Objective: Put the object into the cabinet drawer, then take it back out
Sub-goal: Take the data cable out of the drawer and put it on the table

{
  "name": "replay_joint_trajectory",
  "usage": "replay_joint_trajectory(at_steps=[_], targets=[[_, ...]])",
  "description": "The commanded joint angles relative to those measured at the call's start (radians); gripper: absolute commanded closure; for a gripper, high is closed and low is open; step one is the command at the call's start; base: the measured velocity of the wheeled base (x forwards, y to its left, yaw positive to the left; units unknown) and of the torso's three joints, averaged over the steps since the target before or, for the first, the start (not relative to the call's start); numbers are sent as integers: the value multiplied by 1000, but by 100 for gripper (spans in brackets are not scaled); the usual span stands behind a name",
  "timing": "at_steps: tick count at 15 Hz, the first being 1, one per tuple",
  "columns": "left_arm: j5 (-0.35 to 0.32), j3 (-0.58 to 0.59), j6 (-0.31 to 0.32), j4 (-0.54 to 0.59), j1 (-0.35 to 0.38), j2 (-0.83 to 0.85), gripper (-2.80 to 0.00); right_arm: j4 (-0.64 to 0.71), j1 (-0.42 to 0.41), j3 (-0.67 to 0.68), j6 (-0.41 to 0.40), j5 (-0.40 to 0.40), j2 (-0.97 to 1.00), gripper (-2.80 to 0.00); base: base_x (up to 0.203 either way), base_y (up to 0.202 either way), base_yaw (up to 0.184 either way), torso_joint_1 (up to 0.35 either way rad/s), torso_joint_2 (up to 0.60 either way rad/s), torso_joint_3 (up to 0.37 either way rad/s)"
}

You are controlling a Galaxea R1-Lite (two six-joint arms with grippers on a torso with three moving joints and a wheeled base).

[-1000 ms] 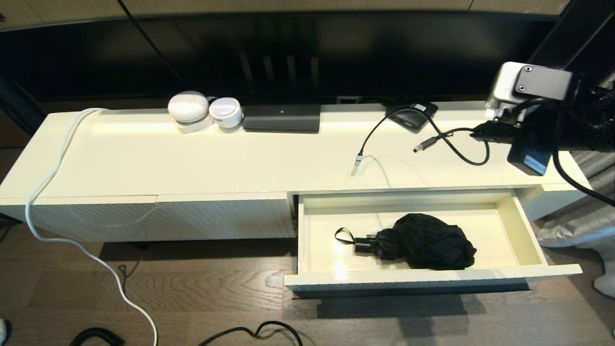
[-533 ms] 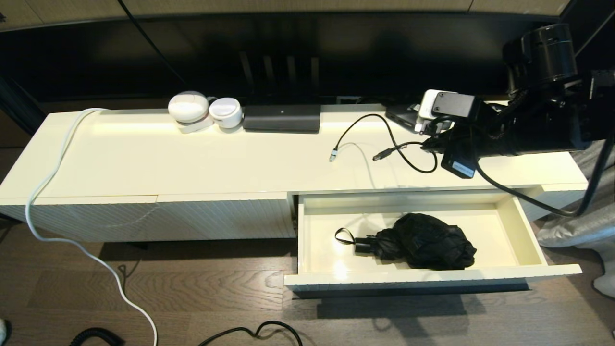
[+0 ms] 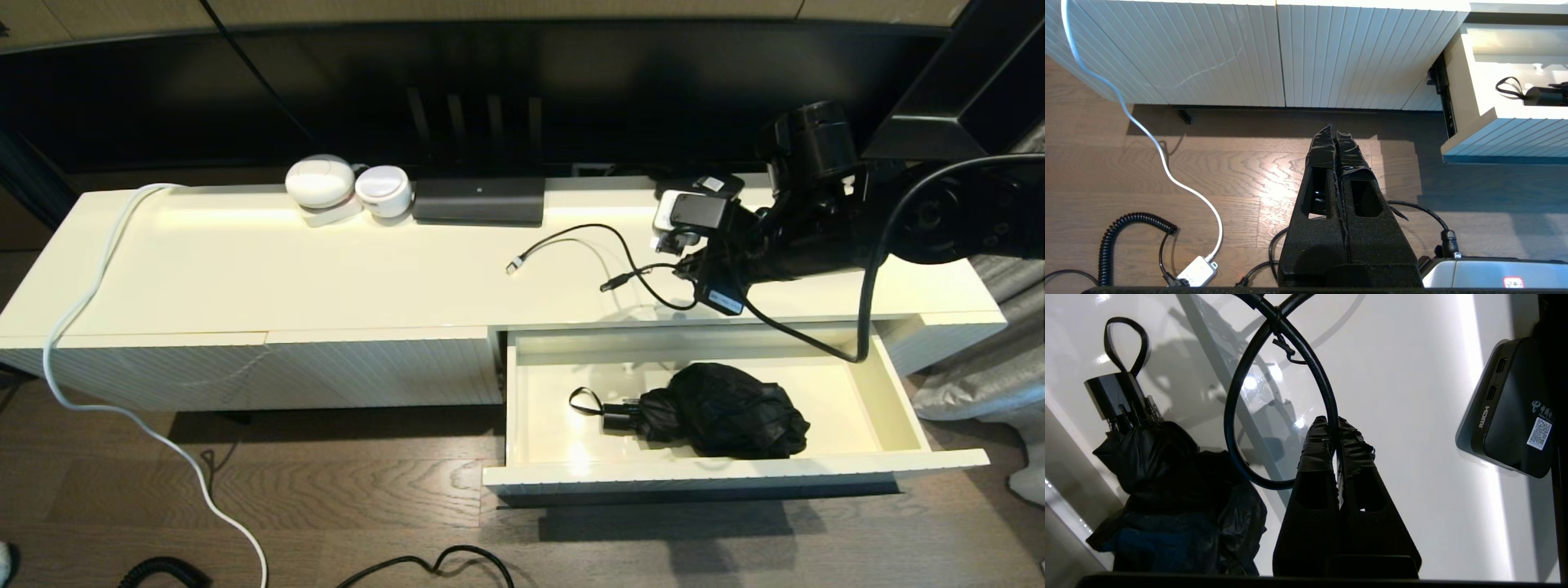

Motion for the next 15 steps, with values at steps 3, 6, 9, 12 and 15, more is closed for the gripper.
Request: replay_joint_trajectory(at_steps=[3,6,9,12,15], targets=[[-1,0,-1,-1,0,1,0,-49,-4,3,-5,-1,52,0,0,0,0,0,0,0],[-1,0,-1,-1,0,1,0,-67,-8,-8,-6,0,78,0,0,0,0,0,0,0],[1,0,-1,-1,0,1,0,-69,-13,-9,-7,0,85,-280,0,0,0,0,0,0],[1,0,-1,-1,0,1,0,-69,-14,-18,-10,-1,86,-280,0,0,0,0,0,0],[-1,0,-1,-1,0,1,0,-69,-16,-18,-10,-1,80,-280,0,0,0,0,0,0]])
